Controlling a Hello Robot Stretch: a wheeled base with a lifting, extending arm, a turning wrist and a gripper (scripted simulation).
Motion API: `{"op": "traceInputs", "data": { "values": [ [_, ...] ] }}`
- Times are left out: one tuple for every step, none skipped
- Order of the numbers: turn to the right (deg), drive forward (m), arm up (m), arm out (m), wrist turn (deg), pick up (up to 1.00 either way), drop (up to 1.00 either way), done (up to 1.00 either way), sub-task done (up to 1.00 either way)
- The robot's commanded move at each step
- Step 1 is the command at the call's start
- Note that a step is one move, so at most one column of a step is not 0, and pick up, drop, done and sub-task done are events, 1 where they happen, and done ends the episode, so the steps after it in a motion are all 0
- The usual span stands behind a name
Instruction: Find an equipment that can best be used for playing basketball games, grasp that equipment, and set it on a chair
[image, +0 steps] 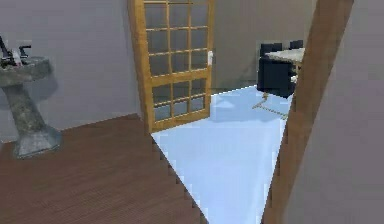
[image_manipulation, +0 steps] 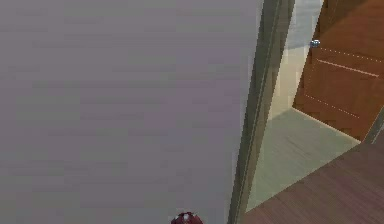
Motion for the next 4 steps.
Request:
{"op": "traceInputs", "data": {
  "values": [
    [-3.0, 0.0, 0.0, 0.0, 0.0, 0.0, 0.0, 0.0, 0.0],
    [0.0, 0.6, 0.0, 0.0, 0.0, 0.0, 0.0, 0.0, 0.0],
    [39.0, 0.0, 0.0, 0.0, 0.0, 0.0, 0.0, 0.0, 0.0],
    [0.0, 1.0, 0.0, 0.0, 0.0, 0.0, 0.0, 0.0, 0.0]
  ]
}}
